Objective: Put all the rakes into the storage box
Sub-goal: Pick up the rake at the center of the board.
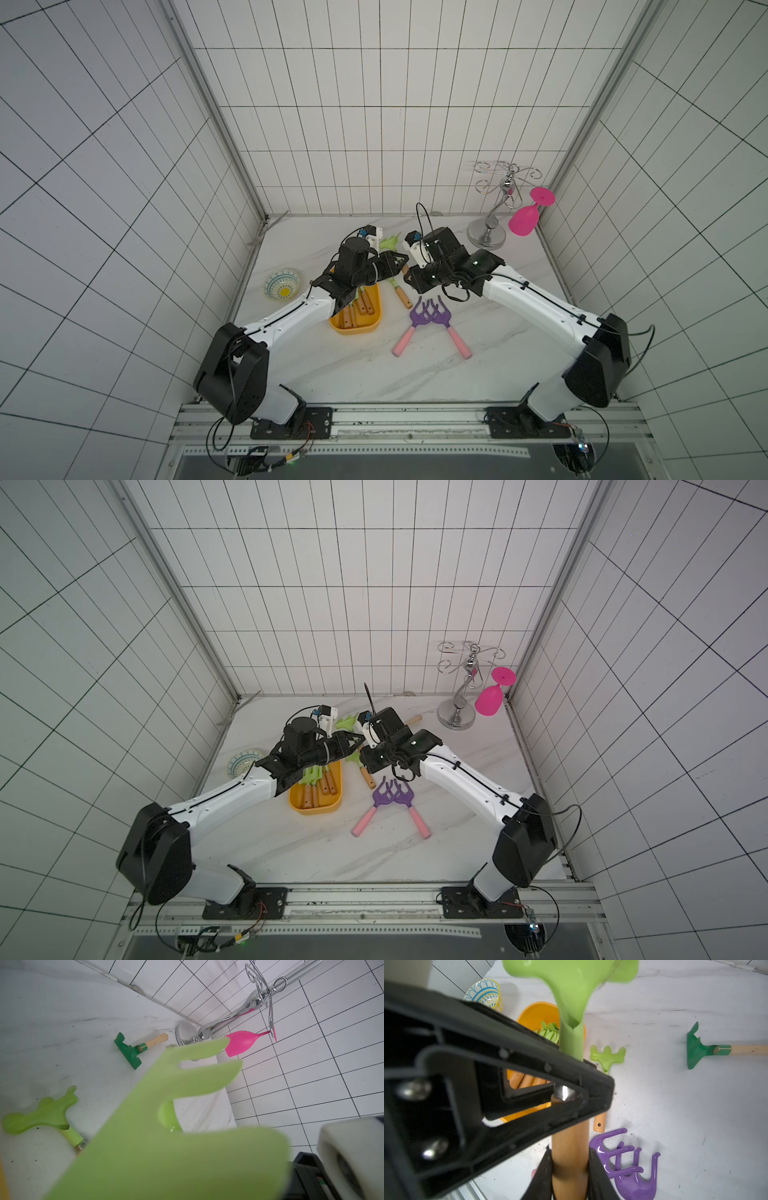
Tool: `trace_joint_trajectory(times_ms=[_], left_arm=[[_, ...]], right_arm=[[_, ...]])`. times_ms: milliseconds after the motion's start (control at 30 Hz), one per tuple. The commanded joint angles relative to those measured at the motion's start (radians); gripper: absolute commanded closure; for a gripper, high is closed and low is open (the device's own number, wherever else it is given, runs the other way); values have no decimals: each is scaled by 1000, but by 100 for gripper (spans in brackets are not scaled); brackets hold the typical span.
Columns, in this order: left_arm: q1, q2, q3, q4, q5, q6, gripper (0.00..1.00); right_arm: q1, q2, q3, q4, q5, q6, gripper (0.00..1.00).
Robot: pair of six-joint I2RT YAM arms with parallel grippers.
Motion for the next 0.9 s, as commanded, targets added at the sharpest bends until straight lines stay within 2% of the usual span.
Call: trace_joint_trajectory(times_ms=[0, 33, 100, 167, 200, 233, 300, 400, 567, 700, 867], left_arm=[[-3, -1, -5, 9, 15, 28, 82], [-2, -2, -5, 8, 16, 31, 85], [1, -9, 1, -7, 17, 46, 90], [9, -20, 5, -38, 24, 68, 93], [18, -23, 6, -53, 36, 76, 93], [33, -30, 7, -73, 56, 84, 94], [74, -44, 6, -122, 103, 105, 95], [154, -70, 5, -251, 168, 169, 95], [263, -88, -20, -412, 253, 290, 95], [294, -43, -30, -455, 271, 353, 95], [307, 41, -48, -390, 258, 402, 95]], right_arm=[[13, -29, 9, 26, 6, 14, 89], [15, -29, 7, 30, 7, 17, 85], [15, -30, 5, 30, 14, 19, 71], [15, -42, -1, 29, 41, 11, 46], [15, -52, -7, 28, 57, 4, 38], [15, -67, -14, 30, 80, -6, 32], [11, -100, -29, 30, 127, -25, 25], [-10, -158, -66, 30, 167, -45, 20], [-95, -208, -158, 27, 146, -35, 18], [-130, -181, -206, 14, 144, -30, 18], [-132, -120, -217, 11, 121, -24, 19]])
